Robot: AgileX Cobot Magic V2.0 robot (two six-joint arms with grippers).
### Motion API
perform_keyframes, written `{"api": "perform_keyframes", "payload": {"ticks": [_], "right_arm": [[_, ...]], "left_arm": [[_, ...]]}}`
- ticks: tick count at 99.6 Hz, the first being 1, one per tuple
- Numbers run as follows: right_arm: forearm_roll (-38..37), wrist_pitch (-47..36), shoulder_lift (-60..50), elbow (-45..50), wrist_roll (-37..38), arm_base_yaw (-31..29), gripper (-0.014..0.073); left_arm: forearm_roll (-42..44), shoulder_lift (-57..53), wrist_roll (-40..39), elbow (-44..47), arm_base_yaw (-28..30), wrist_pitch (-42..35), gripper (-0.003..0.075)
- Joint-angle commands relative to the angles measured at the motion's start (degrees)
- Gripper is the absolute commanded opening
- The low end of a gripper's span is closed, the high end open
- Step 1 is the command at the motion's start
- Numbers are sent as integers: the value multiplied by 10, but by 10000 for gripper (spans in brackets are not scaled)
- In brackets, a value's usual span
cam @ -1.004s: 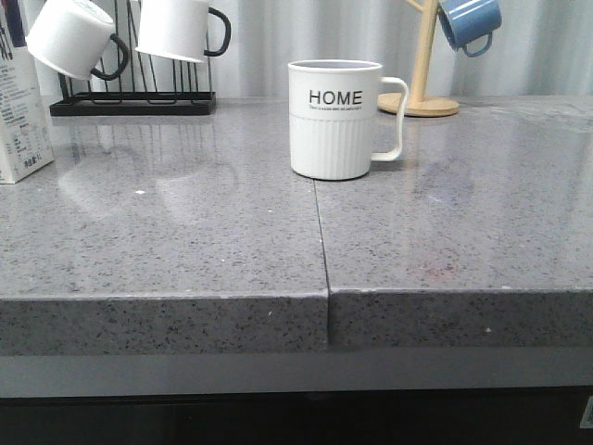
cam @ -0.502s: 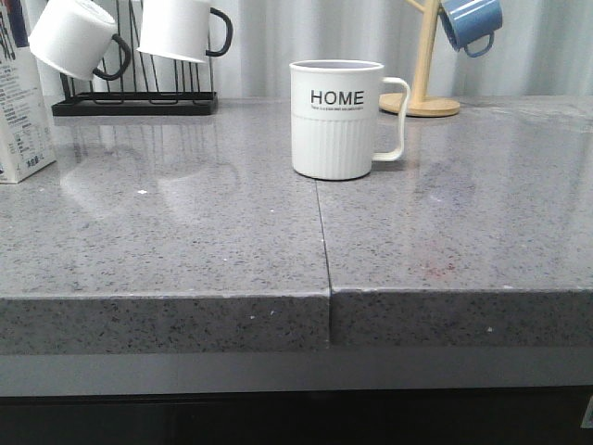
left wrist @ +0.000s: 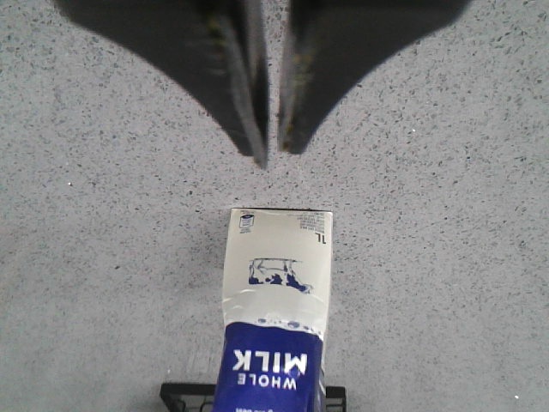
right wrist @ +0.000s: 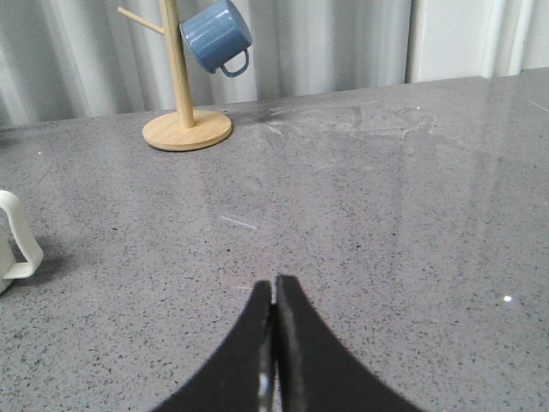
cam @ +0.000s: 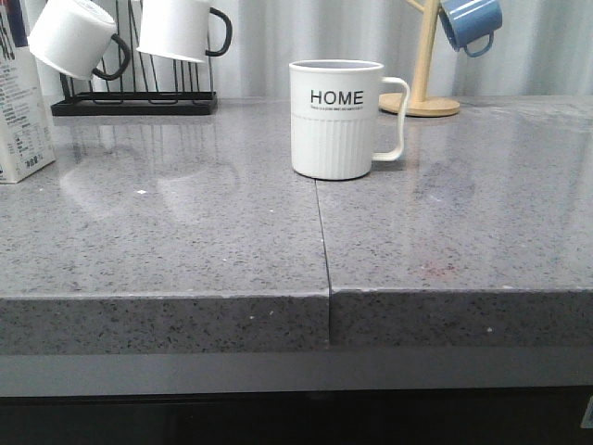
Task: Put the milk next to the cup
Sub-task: 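Reach the left gripper to the Pascual milk carton and grasp it, then lift the milk carton and carry it beside the mug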
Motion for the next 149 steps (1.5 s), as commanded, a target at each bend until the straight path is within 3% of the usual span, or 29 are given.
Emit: {"api": "perform_keyframes", "payload": {"ticks": [1, 13, 20, 34, 88, 149], "right_arm": [[-5, -40, 1, -16, 0, -4, -120], [-5, -40, 1, -16, 0, -4, -120], [-5, -40, 1, -16, 0, -4, -120], [-5, -40, 1, -16, 0, -4, -120], [-5, -40, 1, -16, 0, -4, -120], [-5, -40, 1, -16, 0, -4, -120]], "left_arm": [[-5, 8, 3, -22, 1, -49, 233], [-14, 11, 3, -22, 1, -62, 594], [-18, 18, 3, -22, 1, -74, 721], [-18, 53, 5, -22, 1, -120, 652], [-18, 234, 17, -23, -28, -392, 652], [-18, 421, 17, -141, -28, -483, 651]]}}
